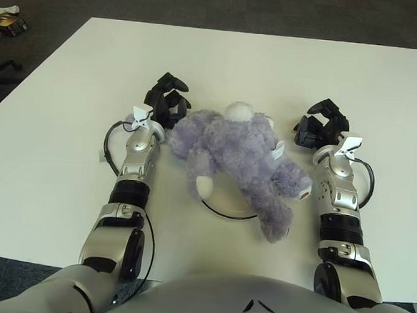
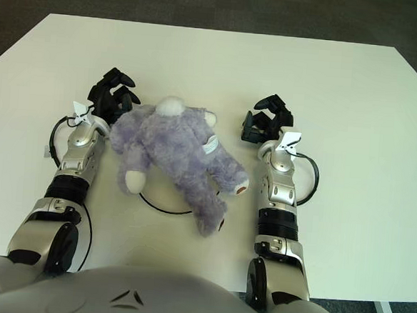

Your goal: Put the doll into the plate.

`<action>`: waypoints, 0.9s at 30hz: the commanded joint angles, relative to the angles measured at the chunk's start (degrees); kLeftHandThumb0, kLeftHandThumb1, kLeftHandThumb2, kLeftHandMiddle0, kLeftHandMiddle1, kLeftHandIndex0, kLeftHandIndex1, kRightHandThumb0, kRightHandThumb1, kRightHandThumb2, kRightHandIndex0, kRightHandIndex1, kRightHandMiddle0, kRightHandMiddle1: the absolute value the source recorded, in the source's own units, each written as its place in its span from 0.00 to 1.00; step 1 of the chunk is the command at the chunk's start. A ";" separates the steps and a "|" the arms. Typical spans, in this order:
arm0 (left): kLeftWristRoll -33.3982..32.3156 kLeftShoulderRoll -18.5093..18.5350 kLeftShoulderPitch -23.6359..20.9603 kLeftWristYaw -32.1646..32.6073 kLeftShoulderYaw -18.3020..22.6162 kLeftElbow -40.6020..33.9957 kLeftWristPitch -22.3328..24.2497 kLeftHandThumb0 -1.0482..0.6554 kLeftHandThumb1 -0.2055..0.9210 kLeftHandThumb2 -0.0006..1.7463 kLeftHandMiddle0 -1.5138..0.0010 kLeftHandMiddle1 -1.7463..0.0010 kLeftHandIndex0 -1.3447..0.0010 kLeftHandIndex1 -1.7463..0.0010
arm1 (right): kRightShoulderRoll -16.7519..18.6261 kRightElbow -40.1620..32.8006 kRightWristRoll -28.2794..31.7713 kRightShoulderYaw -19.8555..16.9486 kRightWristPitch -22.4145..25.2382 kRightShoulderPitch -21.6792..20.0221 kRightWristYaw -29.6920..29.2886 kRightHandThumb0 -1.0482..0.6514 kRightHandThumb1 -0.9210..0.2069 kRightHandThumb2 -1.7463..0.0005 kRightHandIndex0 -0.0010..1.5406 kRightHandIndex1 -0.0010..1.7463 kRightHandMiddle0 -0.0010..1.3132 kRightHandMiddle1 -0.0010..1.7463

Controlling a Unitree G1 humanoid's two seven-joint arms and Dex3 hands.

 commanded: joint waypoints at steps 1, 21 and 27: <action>0.70 -0.56 2.94 0.53 -0.64 0.88 2.43 0.61 0.36 0.84 0.61 0.00 0.57 0.00 | 0.43 0.06 0.73 -0.26 1.25 1.47 0.01 0.61 0.84 0.08 0.62 0.83 0.51 1.00; 0.27 -0.91 3.92 0.78 -0.38 -2.48 4.10 0.61 0.35 0.85 0.60 0.00 0.56 0.00 | 0.81 -2.22 0.29 0.16 2.89 2.20 -0.48 0.61 0.84 0.07 0.61 0.87 0.51 1.00; 0.16 -1.46 4.67 1.56 -0.27 -4.95 5.31 0.61 0.35 0.84 0.60 0.00 0.56 0.00 | 1.12 -4.87 0.16 0.45 4.77 2.91 -1.01 0.61 0.83 0.07 0.60 0.88 0.50 1.00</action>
